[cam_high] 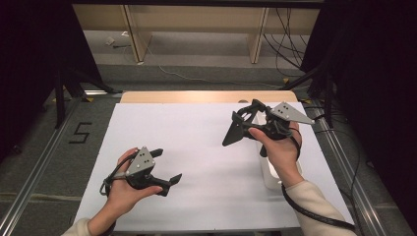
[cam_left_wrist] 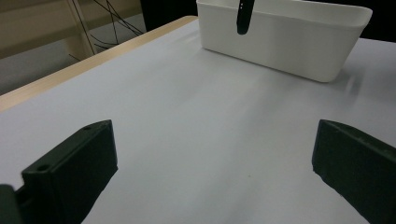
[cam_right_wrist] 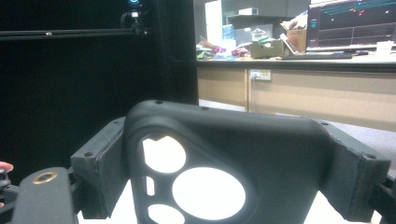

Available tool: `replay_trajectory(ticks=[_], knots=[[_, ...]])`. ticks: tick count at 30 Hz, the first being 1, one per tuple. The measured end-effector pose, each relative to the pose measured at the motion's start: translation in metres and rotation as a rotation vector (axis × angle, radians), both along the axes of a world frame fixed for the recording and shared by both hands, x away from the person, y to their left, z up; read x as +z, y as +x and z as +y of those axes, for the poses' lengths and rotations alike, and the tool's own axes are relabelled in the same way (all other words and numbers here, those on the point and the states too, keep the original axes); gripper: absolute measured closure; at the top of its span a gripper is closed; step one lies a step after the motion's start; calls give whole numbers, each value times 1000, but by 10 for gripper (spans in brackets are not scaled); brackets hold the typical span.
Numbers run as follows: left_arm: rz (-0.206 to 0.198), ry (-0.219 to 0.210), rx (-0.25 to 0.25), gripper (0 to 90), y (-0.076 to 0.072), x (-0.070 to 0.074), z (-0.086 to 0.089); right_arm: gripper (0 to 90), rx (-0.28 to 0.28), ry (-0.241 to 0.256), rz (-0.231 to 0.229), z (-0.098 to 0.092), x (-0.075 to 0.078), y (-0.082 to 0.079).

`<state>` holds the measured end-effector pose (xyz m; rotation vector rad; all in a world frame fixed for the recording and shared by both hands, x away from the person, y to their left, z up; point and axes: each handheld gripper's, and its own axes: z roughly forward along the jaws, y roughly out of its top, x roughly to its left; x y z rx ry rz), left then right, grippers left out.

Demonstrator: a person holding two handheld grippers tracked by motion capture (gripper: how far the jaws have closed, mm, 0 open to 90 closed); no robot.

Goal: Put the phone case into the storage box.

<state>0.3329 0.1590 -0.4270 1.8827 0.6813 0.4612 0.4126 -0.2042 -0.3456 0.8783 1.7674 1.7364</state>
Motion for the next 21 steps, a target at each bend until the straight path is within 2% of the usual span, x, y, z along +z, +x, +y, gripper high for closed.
replay_trajectory(ticks=[21], knots=[[-1,2,0,0,0,0,0,158,-41,23,-16,-15,7,2]])
